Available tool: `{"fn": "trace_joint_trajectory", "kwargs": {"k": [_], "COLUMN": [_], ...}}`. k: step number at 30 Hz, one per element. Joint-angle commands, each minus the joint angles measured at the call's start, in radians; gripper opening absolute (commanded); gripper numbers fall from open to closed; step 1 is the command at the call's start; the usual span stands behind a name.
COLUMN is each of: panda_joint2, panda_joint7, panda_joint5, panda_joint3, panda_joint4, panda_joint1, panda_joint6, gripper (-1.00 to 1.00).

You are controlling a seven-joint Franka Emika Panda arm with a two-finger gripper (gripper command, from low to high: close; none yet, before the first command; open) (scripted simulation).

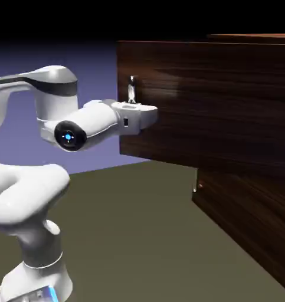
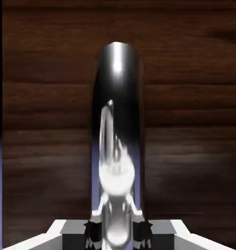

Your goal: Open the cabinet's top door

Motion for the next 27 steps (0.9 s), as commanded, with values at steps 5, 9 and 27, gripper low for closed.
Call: {"fn": "trace_joint_trajectory", "kwargs": {"k": [5,9,27], "panda_joint2": [0.102,0.218,0.848], "panda_joint7": [-0.058,-0.115,-0.401], "panda_joint5": [-0.182,-0.329,-0.758], "panda_joint3": [-0.181,-0.326,-0.938], "panda_joint4": [0.046,0.115,0.704], "panda_joint1": [-0.016,-0.006,0.377], "panda_joint6": [-0.122,-0.227,-0.753], "gripper": [-1.00,-1.00,-1.00]}}
